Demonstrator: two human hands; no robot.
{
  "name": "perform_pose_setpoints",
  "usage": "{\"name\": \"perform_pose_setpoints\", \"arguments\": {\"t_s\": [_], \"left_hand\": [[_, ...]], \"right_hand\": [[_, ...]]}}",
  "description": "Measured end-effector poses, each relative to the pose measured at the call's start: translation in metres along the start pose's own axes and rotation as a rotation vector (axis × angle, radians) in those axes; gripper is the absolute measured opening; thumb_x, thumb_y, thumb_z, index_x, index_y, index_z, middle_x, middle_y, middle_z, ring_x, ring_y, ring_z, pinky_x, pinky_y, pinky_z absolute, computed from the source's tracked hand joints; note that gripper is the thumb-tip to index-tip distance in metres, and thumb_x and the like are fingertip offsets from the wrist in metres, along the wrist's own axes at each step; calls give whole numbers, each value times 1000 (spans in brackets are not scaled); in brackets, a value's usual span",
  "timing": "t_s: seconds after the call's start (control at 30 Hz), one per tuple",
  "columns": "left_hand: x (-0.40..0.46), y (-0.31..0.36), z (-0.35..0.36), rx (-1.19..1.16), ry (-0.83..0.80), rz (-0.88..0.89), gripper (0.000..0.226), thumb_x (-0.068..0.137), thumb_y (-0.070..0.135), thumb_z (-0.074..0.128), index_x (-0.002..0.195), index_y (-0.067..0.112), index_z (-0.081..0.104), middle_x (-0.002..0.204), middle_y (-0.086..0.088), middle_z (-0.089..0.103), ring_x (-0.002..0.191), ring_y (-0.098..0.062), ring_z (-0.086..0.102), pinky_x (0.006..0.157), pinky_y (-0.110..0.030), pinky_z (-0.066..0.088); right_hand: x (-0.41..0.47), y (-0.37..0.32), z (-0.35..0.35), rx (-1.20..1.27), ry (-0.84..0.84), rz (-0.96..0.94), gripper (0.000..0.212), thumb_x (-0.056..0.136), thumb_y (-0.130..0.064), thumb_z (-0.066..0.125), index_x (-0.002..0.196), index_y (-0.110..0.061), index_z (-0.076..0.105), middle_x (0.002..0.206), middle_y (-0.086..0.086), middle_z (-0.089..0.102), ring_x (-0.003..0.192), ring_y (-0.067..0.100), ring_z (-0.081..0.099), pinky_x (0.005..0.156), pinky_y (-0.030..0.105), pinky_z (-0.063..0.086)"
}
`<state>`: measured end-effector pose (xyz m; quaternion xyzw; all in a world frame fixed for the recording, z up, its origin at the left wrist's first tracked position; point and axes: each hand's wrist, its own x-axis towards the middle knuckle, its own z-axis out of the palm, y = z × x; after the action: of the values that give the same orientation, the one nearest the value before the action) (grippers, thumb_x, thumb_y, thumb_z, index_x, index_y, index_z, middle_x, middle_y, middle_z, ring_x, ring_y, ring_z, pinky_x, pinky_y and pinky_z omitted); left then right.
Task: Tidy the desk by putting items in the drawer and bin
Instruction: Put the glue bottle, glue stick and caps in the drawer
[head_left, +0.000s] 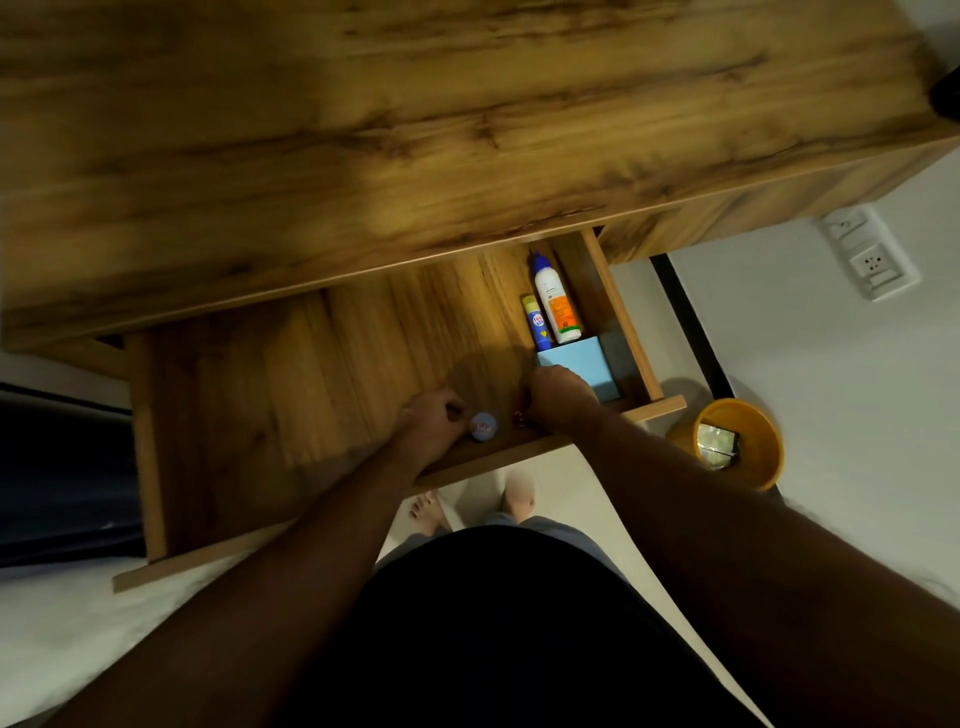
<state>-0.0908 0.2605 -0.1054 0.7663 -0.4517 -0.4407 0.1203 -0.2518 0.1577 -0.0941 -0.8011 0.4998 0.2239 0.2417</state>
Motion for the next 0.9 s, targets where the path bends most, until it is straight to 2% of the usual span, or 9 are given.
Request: {"name": "perform_pose_setpoints", "arguments": {"t_s": [0.3,0.5,0.63,0.73,0.8,0.9], "left_hand": [[-12,3,-4,-27,58,23,33,84,32,70,115,20,65,121,0,64,109,-17,57,87,-27,44],[-22,12,-5,-102,134,24,30,88,36,65,113,21,65,118,1,65,105,-13,57,82,-25,42],[-36,27,-4,-175,228,8,27,91,36,61,112,20,65,111,3,63,95,-8,52,79,-24,38],[-49,36,-1,-259,318,4,22,92,38,59,106,22,67,102,6,64,91,-8,56,79,-27,45],[-59,40,5,-335,388,-11,19,92,38,58,101,25,67,95,7,67,87,-10,62,81,-32,52],[-76,47,17,-452,501,-72,18,93,37,57,97,23,67,88,5,69,82,-12,67,78,-37,57]], "right_hand": [[-3,3,-1,21,53,5,40,82,-35,73,110,-8,65,105,10,67,97,24,63,82,35,52],[-9,5,-2,69,101,-27,30,88,-29,66,111,-10,67,107,8,67,100,24,62,86,35,53],[-22,5,-6,146,208,-139,21,91,-26,61,105,-11,67,102,7,67,98,22,62,84,32,52],[-39,4,-10,385,294,-230,17,91,-25,63,95,-9,69,92,6,69,83,15,61,73,22,45],[-54,3,-13,586,297,-226,14,91,-24,65,91,-11,69,85,3,69,72,8,61,67,18,46],[-80,7,-16,916,208,-147,13,93,-24,62,91,-12,68,84,5,70,73,13,66,67,28,54]]}}
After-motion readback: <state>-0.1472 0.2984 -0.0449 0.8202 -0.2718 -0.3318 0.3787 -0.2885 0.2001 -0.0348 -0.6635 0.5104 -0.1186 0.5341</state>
